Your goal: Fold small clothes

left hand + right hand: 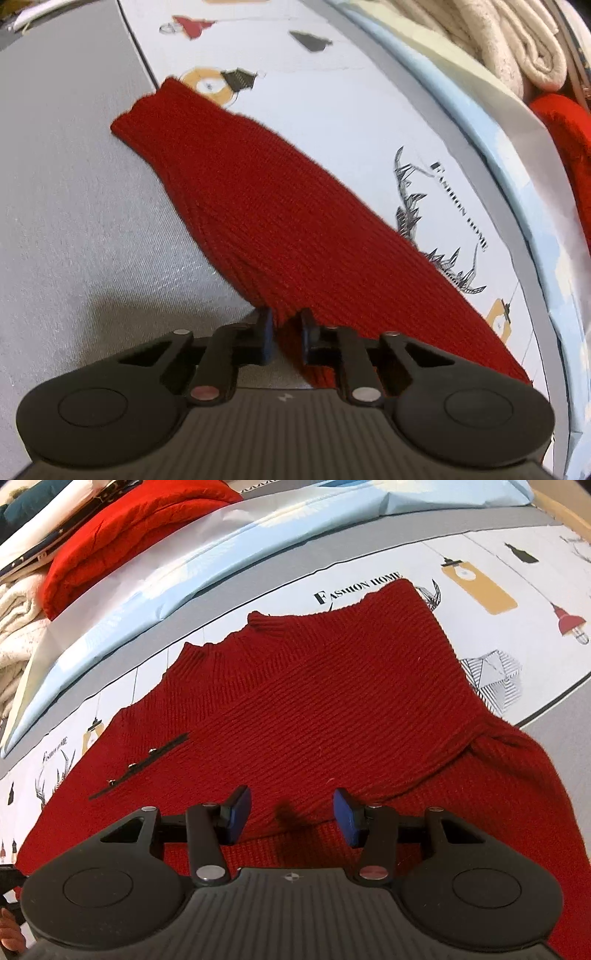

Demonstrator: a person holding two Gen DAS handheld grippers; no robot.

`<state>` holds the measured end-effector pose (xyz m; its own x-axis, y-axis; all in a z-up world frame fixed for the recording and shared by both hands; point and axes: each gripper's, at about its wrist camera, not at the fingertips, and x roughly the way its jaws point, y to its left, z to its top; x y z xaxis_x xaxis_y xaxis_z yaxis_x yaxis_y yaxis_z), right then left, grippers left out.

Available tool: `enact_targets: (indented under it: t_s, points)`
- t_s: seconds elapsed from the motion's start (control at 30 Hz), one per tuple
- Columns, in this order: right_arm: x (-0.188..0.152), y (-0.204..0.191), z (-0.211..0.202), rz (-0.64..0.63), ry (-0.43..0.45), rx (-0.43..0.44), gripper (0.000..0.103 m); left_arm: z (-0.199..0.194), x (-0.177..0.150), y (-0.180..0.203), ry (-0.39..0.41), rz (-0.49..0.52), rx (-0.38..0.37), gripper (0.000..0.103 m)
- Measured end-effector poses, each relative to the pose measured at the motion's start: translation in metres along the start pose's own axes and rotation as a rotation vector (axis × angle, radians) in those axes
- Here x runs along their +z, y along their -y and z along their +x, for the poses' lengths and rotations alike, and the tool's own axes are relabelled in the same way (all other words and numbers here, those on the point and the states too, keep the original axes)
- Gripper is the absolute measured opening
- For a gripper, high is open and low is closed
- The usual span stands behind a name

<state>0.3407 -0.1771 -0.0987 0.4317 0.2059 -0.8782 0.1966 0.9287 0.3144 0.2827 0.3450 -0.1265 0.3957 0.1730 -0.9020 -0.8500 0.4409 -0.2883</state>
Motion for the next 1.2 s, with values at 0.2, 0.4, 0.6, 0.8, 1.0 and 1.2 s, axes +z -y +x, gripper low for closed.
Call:
enact_targets:
  t_s: [0.2, 0.4, 0.6, 0.8, 1.0, 1.2]
  points:
    - [0.001, 0.001, -0.002, -0.017, 0.002, -0.009, 0.051, -0.039, -0.008, 0.039, 0.200, 0.143, -0.026, 0.012]
    - [0.002, 0.005, -0.006, -0.029, 0.007, -0.015, 0.051, -0.098, -0.061, 0.115, 0.428, 0.453, -0.221, 0.011]
    - [0.003, 0.017, -0.008, -0.021, 0.018, -0.046, 0.051, -0.148, -0.205, 0.195, 0.374, 1.037, -0.646, 0.013]
    - [0.010, 0.036, -0.012, 0.070, 0.065, -0.116, 0.051, -0.142, -0.234, 0.208, 0.172, 1.148, -0.774, 0.017]
    - [0.013, 0.041, -0.013, 0.135, 0.094, -0.105, 0.051, -0.093, -0.158, 0.202, 0.116, 0.840, -0.462, 0.018]
    - [0.013, 0.049, 0.006, 0.248, 0.065, 0.019, 0.051, -0.042, -0.131, 0.191, -0.036, 0.735, -0.205, 0.020]
